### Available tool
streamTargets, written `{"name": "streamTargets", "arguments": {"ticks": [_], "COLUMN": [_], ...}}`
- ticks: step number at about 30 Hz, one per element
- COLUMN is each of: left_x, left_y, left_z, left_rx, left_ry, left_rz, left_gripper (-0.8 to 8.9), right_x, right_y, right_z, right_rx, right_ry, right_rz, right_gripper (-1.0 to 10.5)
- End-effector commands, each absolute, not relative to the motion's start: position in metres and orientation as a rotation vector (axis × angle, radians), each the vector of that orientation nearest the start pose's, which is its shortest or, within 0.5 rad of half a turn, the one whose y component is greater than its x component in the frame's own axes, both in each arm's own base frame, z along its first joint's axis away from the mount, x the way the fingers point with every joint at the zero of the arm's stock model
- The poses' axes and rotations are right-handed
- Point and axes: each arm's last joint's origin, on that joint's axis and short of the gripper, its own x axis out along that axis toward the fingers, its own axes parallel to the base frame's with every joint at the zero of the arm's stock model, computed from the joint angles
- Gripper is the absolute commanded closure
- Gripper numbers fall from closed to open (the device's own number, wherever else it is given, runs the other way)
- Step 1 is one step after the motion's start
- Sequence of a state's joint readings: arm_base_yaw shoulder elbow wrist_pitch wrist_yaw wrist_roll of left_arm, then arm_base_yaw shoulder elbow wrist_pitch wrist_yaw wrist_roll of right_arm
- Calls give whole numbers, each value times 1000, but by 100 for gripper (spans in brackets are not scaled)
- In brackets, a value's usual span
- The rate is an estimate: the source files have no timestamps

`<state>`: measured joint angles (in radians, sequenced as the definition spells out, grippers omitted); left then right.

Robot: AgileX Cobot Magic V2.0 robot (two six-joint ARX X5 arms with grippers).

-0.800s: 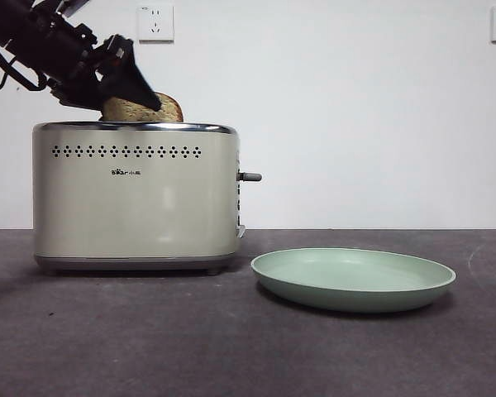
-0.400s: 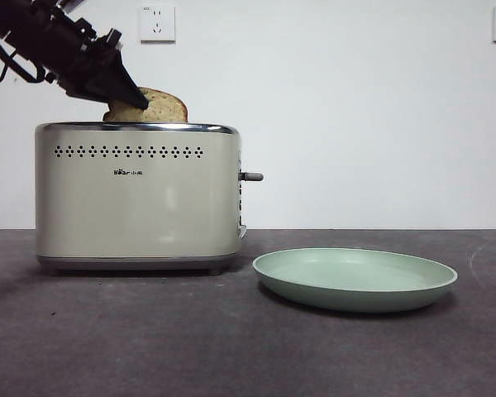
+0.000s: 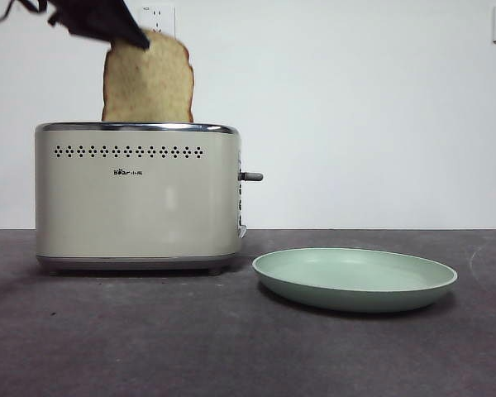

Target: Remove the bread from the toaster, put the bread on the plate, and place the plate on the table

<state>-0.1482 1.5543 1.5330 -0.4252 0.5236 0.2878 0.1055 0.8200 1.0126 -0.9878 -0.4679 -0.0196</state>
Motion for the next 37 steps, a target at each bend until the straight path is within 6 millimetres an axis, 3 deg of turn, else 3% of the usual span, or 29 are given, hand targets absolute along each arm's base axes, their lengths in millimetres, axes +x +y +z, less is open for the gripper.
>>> {"name": "streamTargets", "arguments": {"ticks": [1, 9, 14, 24, 34, 37], "left_x": [320, 241, 193, 132, 106, 103], "left_y": [-64, -54, -48, -45, -43, -43], "left_z": [415, 475, 488, 479, 416, 404], "left_rx": [202, 137, 125, 141, 88, 77], "left_ry": [273, 120, 120, 188, 326, 354], "left_rz": [-727, -801, -873, -922, -957, -959], "left_gripper": [822, 819, 819, 819, 819, 819], "right_x": [134, 155, 186, 254, 291, 297], "right_y": [27, 28, 31, 39, 43, 43], "right_z": [336, 327, 312, 253, 200, 188], "right_rx": [118, 116, 147, 176, 193, 198], "right_ry": [781, 835, 906, 1094, 1210, 1233], "right_rz": [550, 491, 475, 458, 444, 441], "right_gripper": [289, 290, 290, 388, 394, 464]}}
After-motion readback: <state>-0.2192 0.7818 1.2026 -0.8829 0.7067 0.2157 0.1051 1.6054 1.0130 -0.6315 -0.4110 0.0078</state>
